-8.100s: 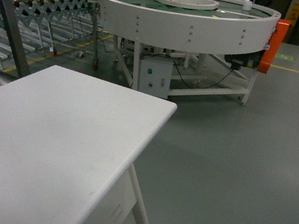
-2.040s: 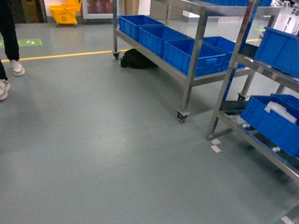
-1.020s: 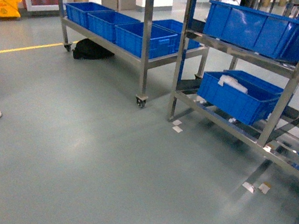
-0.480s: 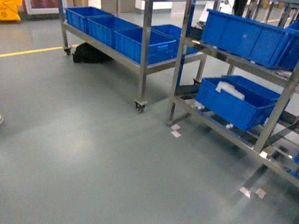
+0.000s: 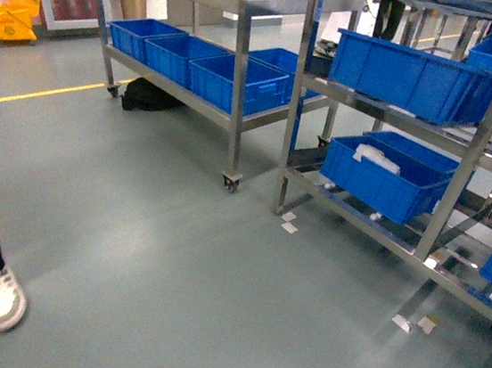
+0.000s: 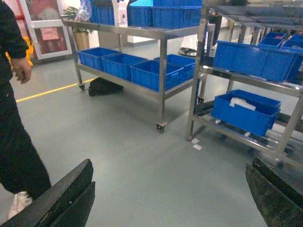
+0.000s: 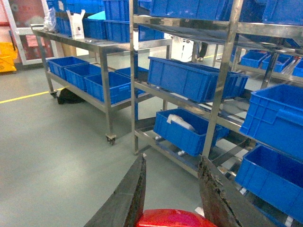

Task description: Pick red block from blue box to shelf

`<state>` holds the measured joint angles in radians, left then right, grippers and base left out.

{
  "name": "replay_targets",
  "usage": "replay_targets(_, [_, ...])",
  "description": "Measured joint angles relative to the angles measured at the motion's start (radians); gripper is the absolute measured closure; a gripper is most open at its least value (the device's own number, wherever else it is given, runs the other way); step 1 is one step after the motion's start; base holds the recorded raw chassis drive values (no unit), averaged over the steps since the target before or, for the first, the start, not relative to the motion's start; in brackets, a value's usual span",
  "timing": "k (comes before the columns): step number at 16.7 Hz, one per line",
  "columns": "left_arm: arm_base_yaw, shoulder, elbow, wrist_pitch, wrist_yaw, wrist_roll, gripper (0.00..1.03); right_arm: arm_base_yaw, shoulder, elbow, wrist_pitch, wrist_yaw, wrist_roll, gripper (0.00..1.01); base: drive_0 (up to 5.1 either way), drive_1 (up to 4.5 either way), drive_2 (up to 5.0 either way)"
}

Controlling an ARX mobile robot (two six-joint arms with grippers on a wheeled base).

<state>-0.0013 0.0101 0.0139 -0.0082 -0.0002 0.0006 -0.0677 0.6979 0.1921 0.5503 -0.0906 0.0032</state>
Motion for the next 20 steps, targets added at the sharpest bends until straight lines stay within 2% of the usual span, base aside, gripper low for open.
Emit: replay_targets(20, [0.001,0.0,0.0,0.005,-0.001,0.0,0.05,0.001,0.0,0.0,0.0,0.0,0.0,0.74,0.0,0.0,0.0])
